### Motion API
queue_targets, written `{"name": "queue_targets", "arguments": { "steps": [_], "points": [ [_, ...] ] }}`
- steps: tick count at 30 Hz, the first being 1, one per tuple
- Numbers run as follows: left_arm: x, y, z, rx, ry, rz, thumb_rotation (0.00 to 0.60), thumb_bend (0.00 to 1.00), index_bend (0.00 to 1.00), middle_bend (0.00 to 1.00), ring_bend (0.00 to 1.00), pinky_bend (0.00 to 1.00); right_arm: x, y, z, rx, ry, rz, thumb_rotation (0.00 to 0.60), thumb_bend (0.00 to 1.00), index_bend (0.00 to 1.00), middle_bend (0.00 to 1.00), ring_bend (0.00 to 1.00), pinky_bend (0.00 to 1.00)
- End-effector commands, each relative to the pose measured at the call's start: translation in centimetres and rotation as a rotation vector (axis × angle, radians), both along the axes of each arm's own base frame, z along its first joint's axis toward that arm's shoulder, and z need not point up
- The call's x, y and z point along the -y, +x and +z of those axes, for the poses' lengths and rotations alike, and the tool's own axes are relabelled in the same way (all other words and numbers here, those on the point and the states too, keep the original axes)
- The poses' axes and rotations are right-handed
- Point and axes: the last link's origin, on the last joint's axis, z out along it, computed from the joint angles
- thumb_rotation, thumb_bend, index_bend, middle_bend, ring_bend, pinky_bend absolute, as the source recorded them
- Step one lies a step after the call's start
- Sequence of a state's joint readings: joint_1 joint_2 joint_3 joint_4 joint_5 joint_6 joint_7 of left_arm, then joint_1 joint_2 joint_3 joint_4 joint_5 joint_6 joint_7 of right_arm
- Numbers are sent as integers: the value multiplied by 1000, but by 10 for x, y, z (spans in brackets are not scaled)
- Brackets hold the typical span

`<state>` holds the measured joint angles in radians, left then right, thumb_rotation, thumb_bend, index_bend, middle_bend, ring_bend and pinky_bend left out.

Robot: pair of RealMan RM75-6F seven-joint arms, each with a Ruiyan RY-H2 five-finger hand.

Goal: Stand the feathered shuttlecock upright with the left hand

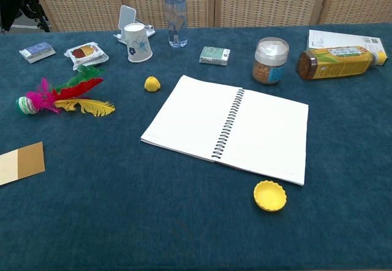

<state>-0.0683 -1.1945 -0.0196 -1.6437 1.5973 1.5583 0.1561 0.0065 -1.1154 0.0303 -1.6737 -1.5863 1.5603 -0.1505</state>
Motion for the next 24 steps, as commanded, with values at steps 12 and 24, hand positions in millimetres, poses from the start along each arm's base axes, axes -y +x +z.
{"name": "queue_targets", "arguments": {
  "steps": [12,24],
  "points": [
    [-73,25,-15,19,-14,10,600,185,356,0,0,0,1,3,-4,11,21,16,600,0,0,0,0,0],
    [-143,57,-60,37,-36,28,600,310,424,0,0,0,0,2,3,47,21,20,600,0,0,0,0,0]
  ]
}}
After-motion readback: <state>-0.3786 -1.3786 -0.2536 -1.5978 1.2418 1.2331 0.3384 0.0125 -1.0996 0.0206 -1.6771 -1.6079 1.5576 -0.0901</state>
